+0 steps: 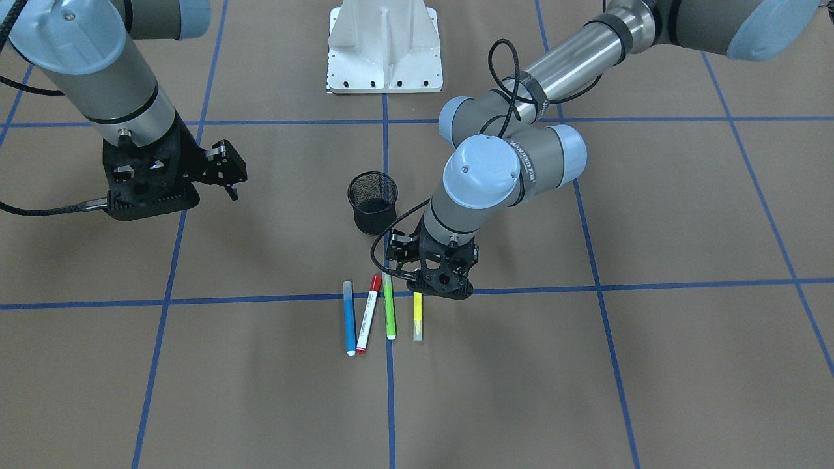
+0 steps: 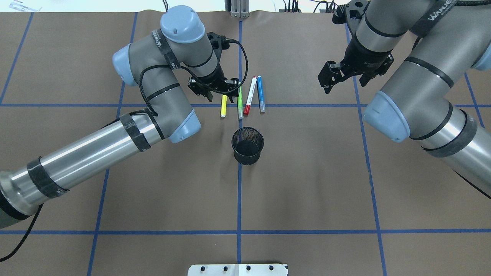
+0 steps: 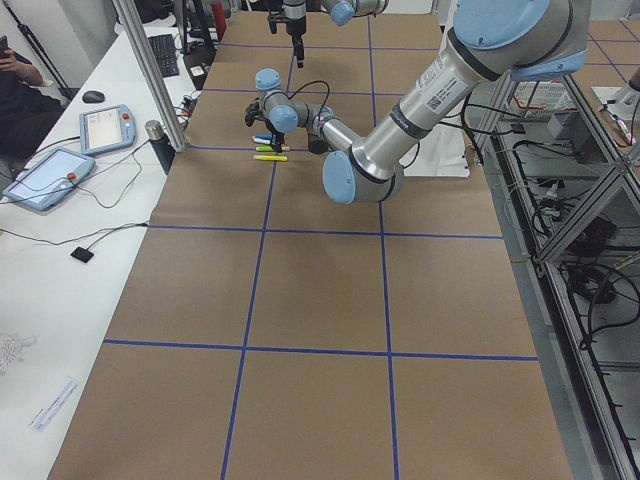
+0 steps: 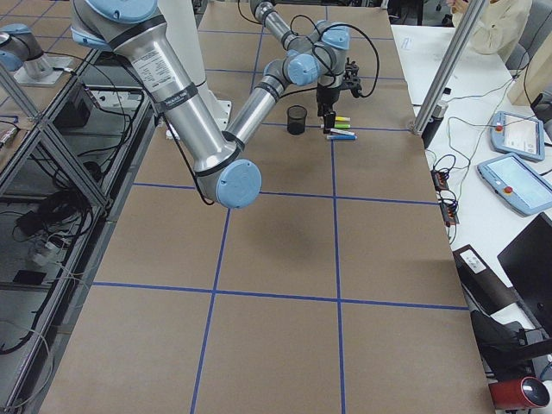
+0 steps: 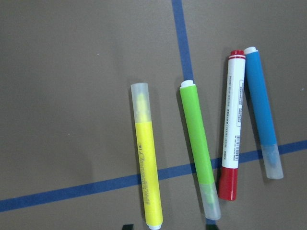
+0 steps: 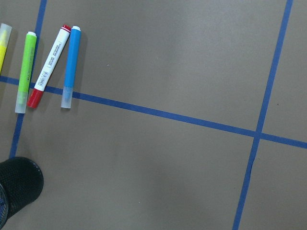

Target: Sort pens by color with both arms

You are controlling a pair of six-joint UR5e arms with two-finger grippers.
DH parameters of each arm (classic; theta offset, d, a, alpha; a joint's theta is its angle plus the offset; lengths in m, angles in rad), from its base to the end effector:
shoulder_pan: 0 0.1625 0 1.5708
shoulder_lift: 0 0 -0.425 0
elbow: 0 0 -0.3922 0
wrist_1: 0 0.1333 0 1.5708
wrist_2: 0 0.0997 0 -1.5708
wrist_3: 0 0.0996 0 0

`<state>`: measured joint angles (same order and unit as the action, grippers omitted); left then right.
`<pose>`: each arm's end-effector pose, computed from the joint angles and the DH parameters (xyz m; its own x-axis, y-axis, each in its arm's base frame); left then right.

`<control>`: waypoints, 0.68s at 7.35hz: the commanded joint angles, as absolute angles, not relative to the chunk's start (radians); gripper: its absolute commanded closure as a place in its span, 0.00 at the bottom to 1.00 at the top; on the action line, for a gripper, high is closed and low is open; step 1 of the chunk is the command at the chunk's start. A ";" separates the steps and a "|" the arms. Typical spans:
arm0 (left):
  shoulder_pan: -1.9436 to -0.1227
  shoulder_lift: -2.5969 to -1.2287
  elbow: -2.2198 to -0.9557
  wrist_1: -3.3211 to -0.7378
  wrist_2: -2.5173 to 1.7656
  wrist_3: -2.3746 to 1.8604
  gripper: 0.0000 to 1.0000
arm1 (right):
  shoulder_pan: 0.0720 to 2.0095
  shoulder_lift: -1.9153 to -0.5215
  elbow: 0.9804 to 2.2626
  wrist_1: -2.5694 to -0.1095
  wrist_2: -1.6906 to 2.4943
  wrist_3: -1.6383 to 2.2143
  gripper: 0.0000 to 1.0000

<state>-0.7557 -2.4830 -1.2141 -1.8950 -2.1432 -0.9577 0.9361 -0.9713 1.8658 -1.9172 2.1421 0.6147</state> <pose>0.5259 -0.6046 0.1923 0.5363 0.1592 -0.8289 -0.0439 0.9860 0.1610 -0.3001 -0.5416 0.2271 0.7088 -0.1965 0.6775 0.1191 0.9800 0.1595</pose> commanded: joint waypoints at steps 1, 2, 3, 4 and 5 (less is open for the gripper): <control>-0.901 -2.427 -1.262 -1.890 -2.248 -0.843 0.00 | 1.074 -0.979 1.788 -1.855 2.175 0.495 0.01; -0.960 -2.381 -1.262 -1.888 -2.278 -0.740 0.00 | 1.173 -0.979 1.682 -1.849 2.248 0.324 0.01; -1.019 -2.328 -1.264 -1.887 -2.290 -0.641 0.00 | 1.245 -0.980 1.575 -1.807 2.272 0.213 0.01; -1.096 -2.262 -1.276 -1.888 -2.328 -0.544 0.00 | 1.302 -0.992 1.484 -1.725 2.320 0.187 0.01; -1.174 -2.199 -1.288 -1.888 -2.370 -0.437 0.00 | 1.368 -1.058 1.430 -1.625 2.339 0.148 0.01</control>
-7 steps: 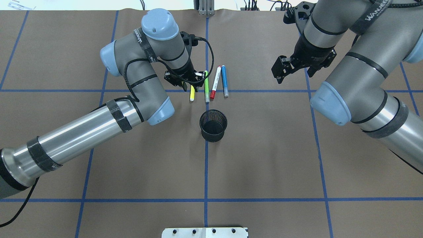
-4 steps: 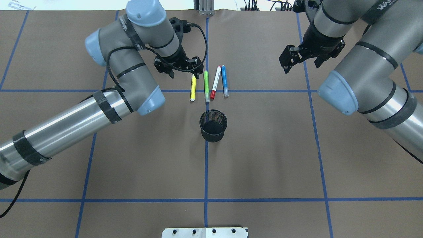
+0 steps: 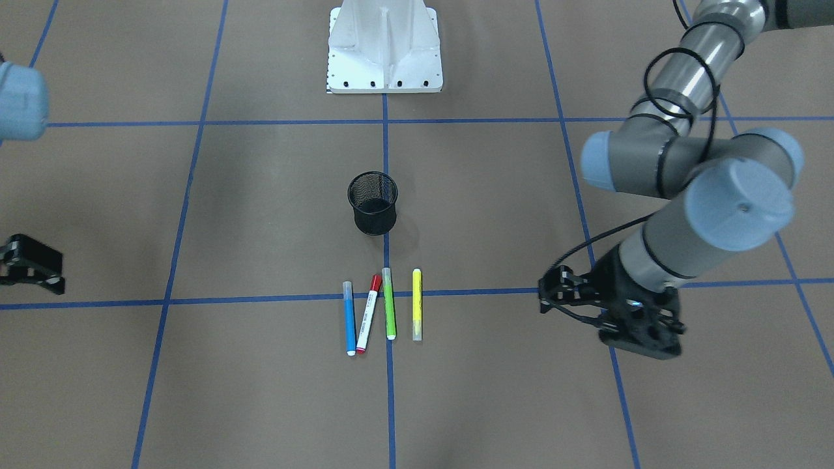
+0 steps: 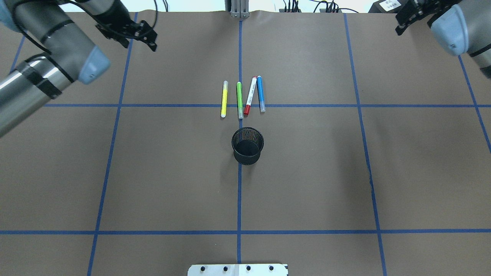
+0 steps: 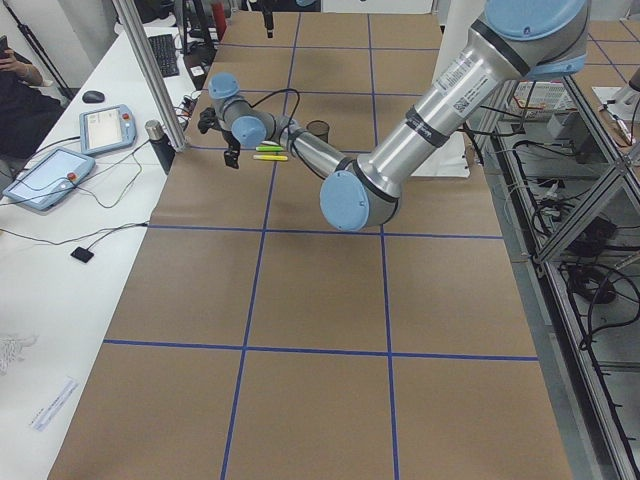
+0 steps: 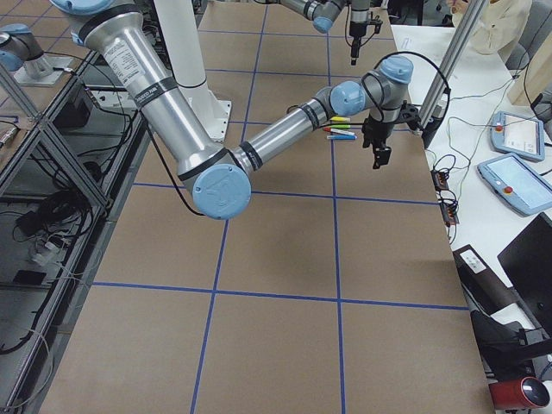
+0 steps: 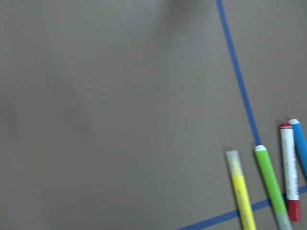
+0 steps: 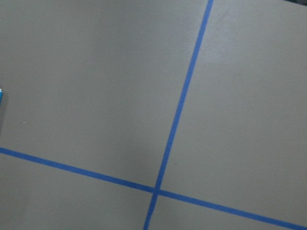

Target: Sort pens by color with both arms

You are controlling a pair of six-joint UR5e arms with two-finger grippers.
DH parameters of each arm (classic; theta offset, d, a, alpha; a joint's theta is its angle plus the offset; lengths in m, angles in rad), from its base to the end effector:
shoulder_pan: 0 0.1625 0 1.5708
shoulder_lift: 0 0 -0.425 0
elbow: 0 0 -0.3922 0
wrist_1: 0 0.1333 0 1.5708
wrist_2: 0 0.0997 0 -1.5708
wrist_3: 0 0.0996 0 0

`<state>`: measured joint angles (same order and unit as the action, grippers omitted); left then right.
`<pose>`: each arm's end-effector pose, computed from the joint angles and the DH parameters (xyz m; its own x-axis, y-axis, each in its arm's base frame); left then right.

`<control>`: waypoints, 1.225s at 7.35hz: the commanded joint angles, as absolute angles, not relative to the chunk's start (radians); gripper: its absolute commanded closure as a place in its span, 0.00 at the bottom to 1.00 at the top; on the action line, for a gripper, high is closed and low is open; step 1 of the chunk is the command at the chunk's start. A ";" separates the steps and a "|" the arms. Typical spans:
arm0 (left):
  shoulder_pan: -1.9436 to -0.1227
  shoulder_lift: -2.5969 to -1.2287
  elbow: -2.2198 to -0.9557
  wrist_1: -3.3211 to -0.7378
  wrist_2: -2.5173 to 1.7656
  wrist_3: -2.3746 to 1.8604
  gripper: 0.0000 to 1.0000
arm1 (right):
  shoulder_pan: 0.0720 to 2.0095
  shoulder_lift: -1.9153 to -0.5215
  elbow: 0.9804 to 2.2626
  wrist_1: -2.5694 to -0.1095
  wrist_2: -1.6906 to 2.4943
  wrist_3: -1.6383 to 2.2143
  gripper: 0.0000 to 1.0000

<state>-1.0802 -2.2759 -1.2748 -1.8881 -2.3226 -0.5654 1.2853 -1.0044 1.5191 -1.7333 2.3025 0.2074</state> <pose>0.2996 -0.6995 0.3183 0.5523 0.2752 -0.7869 -0.0667 0.9555 0.2873 -0.1299 -0.6795 0.3632 0.6895 -0.2360 0.6847 0.1250 0.9700 0.2084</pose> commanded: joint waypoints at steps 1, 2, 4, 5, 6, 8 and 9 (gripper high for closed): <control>-1.256 -2.098 -1.323 -1.891 -2.399 -0.361 0.00 | 1.431 -1.086 1.380 -1.582 2.351 0.085 0.01; -1.346 -1.986 -1.345 -1.901 -2.423 -0.225 0.00 | 1.483 -1.136 1.376 -1.582 2.355 0.030 0.01; -1.492 -1.867 -1.342 -1.902 -2.428 -0.051 0.00 | 1.561 -1.207 1.379 -1.580 2.384 0.009 0.01; -1.532 -1.856 -1.339 -1.888 -2.425 -0.020 0.00 | 1.597 -1.250 1.387 -1.580 2.393 -0.033 0.01; -1.560 -1.801 -1.348 -1.893 -2.428 -0.020 0.00 | 1.626 -1.288 1.385 -1.580 2.393 -0.108 0.01; -1.595 -1.749 -1.359 -1.905 -2.431 -0.018 0.00 | 1.650 -1.324 1.384 -1.591 2.390 -0.113 0.01; -1.603 -1.743 -1.371 -1.901 -2.431 -0.018 0.00 | 1.655 -1.330 1.388 -1.591 2.385 -0.114 0.01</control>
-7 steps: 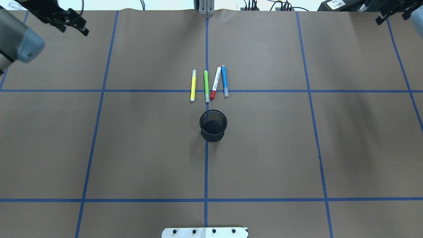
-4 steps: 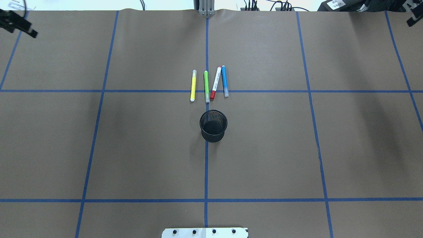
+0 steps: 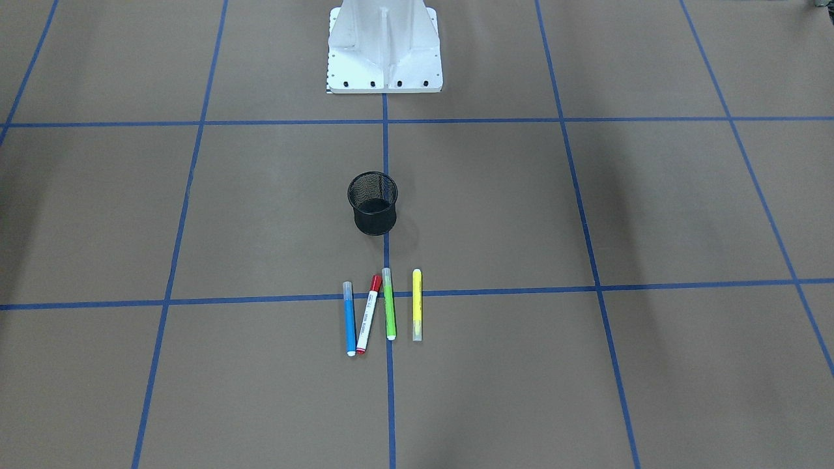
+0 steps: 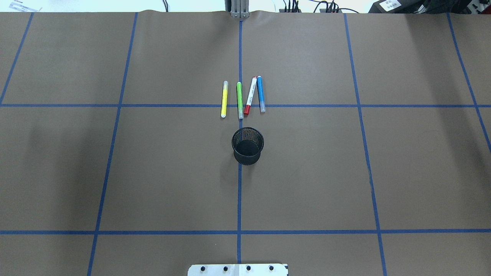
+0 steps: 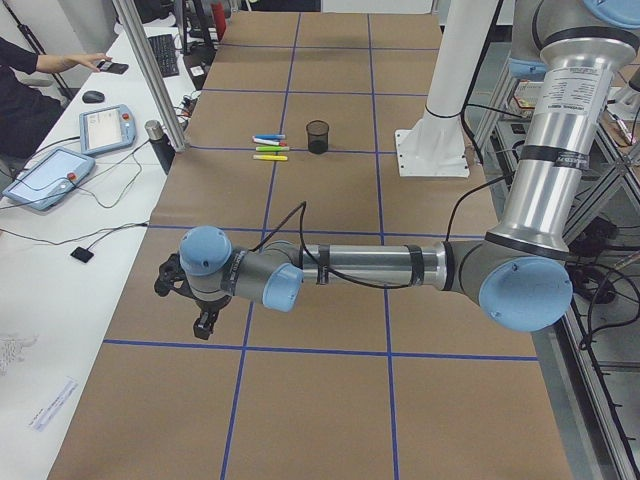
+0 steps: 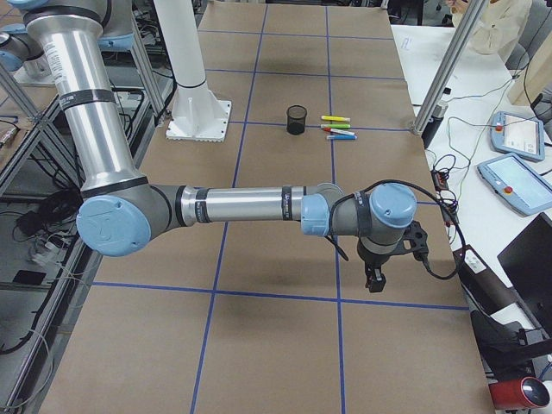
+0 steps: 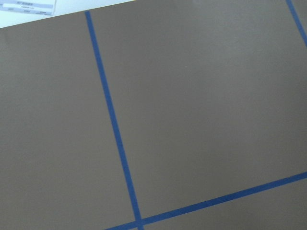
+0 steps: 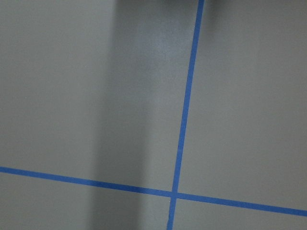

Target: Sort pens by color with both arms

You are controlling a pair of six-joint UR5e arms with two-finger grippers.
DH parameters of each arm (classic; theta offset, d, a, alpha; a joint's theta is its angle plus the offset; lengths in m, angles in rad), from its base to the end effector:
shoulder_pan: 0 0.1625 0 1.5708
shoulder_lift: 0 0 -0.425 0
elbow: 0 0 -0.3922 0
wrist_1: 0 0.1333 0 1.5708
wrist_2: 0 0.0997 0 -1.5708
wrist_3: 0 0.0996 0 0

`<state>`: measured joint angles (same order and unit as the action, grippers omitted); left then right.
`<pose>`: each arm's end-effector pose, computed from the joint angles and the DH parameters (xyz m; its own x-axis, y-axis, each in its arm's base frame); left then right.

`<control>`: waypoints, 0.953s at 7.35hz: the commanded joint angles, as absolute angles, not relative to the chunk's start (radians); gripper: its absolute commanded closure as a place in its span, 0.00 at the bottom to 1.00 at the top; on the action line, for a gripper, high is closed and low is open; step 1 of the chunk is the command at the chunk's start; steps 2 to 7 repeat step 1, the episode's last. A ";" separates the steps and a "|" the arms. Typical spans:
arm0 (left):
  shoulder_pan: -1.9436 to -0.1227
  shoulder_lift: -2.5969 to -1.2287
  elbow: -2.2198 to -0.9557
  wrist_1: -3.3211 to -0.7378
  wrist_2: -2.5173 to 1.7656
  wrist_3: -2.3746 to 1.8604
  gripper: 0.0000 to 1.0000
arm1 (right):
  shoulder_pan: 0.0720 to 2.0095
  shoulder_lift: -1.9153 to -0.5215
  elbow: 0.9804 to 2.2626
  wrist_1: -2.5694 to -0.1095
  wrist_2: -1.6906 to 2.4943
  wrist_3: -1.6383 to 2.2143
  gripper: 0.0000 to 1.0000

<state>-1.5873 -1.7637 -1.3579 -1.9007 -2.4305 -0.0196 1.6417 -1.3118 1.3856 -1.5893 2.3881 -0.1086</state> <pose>-0.0675 -0.5873 0.6190 0.6560 0.2016 -0.7274 0.0286 0.9564 0.2908 0.1033 -0.5975 0.6069 0.6890 -0.0997 0.7179 0.0040 0.9910 0.1339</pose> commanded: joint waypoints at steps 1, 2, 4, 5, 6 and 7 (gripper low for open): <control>-1.605 -1.729 -1.374 -1.904 -2.431 -0.018 0.00 | 1.655 -1.331 1.385 -1.588 2.384 -0.114 0.01; -1.605 -1.729 -1.374 -1.904 -2.431 -0.018 0.00 | 1.655 -1.331 1.385 -1.588 2.384 -0.114 0.01; -1.605 -1.729 -1.374 -1.904 -2.431 -0.018 0.00 | 1.655 -1.331 1.385 -1.588 2.384 -0.114 0.01; -1.605 -1.729 -1.374 -1.904 -2.431 -0.018 0.00 | 1.655 -1.331 1.385 -1.588 2.384 -0.114 0.01; -1.605 -1.729 -1.374 -1.904 -2.431 -0.018 0.00 | 1.655 -1.331 1.385 -1.588 2.384 -0.114 0.01; -1.605 -1.729 -1.374 -1.904 -2.431 -0.018 0.00 | 1.655 -1.331 1.385 -1.588 2.384 -0.114 0.01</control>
